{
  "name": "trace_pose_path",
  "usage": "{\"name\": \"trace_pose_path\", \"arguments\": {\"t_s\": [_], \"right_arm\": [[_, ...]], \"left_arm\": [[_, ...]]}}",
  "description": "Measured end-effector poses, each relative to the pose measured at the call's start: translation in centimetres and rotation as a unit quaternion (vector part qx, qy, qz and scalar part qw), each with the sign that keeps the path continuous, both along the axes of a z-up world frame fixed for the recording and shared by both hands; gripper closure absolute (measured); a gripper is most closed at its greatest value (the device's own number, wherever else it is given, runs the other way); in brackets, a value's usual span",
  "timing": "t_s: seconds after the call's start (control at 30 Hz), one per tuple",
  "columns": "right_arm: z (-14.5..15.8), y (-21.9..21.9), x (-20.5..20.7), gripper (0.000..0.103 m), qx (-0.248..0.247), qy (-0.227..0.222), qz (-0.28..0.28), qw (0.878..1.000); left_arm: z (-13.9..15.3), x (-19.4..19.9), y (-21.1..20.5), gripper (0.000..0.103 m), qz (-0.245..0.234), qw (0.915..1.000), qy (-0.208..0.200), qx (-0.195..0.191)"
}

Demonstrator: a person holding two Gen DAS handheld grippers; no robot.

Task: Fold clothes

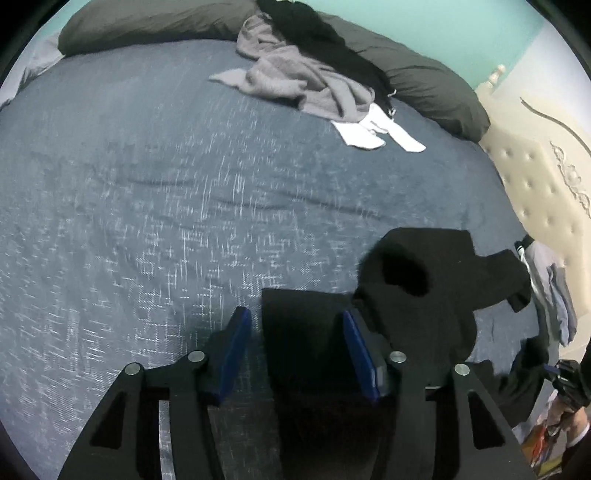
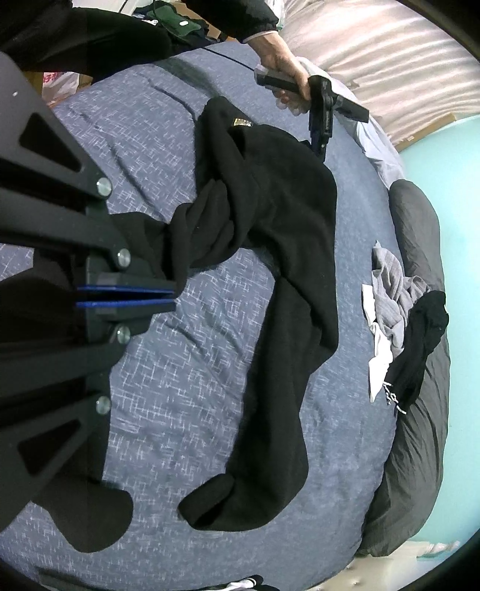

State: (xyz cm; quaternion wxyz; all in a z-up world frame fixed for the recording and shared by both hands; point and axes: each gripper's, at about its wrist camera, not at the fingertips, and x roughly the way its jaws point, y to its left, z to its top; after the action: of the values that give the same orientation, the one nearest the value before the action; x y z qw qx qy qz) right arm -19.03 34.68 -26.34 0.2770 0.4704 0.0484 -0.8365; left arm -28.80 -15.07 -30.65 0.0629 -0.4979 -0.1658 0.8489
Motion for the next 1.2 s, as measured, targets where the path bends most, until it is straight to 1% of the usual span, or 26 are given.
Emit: {"name": "trace_pose_path", "arguments": {"t_s": [0.17,0.23,0.37,0.43,0.47,0.53,0.6,0.7,0.73,0.87,0.93,0.97,1.0,1.07,1.2], "right_arm": [[-0.2,0.0,-0.3,0.100,0.001,-0.002,-0.002,1.000],[-0.4,-0.1,-0.3,0.100,0.002,-0.004,-0.003,1.000],[-0.6,-0.1,-0.4,0.100,0.002,-0.006,-0.004,1.000],[-0.7,-0.1,-0.5,0.100,0.002,-0.007,-0.003,1.000],[-0.8,0.0,-0.5,0.100,0.002,-0.008,-0.003,1.000],[-0.8,0.0,-0.5,0.100,0.002,-0.008,-0.003,1.000],[-0.8,-0.1,-0.5,0.100,0.002,-0.008,-0.003,1.000],[-0.8,-0.1,-0.5,0.100,0.000,-0.009,-0.005,1.000],[-0.8,-0.1,-0.5,0.100,0.000,-0.009,-0.005,1.000],[-1.0,-0.1,-0.6,0.100,0.001,-0.011,-0.006,1.000],[-1.0,-0.1,-0.6,0.100,-0.001,-0.012,-0.008,1.000],[-1.0,-0.1,-0.6,0.100,-0.002,-0.012,-0.008,1.000],[-1.0,-0.2,-0.6,0.100,-0.003,-0.012,-0.007,1.000],[-1.0,-0.3,-0.5,0.100,-0.001,-0.012,-0.003,1.000],[-1.1,-0.1,-0.6,0.100,0.002,-0.013,-0.003,1.000]], "left_arm": [[-1.1,-1.0,0.1,0.047,-0.001,0.9998,-0.003,0.021],[-1.3,-1.3,0.3,0.048,-0.005,0.9994,-0.001,0.035],[-1.4,-1.4,0.7,0.048,-0.009,0.9990,0.003,0.043],[-1.4,-1.2,0.7,0.053,-0.010,0.9990,0.004,0.044],[-1.4,-1.1,0.7,0.061,-0.010,0.9990,0.004,0.043],[-1.3,-0.9,0.6,0.065,-0.011,0.9990,0.006,0.042],[-1.2,-0.6,0.6,0.075,-0.015,0.9991,0.007,0.040],[-0.9,-0.1,0.7,0.085,-0.023,0.9989,0.009,0.041],[-0.9,0.0,0.7,0.086,-0.026,0.9987,0.010,0.043],[-1.0,-0.3,1.0,0.086,-0.036,0.9981,0.012,0.049],[-1.3,-0.8,0.9,0.084,-0.030,0.9981,0.014,0.052],[-1.5,-1.1,0.7,0.080,-0.025,0.9982,0.015,0.052],[-1.6,-1.3,0.5,0.078,-0.019,0.9983,0.017,0.053],[-2.1,-1.7,0.4,0.078,-0.017,0.9983,0.015,0.053],[-2.2,-1.8,0.5,0.078,-0.028,0.9971,0.021,0.067]]}}
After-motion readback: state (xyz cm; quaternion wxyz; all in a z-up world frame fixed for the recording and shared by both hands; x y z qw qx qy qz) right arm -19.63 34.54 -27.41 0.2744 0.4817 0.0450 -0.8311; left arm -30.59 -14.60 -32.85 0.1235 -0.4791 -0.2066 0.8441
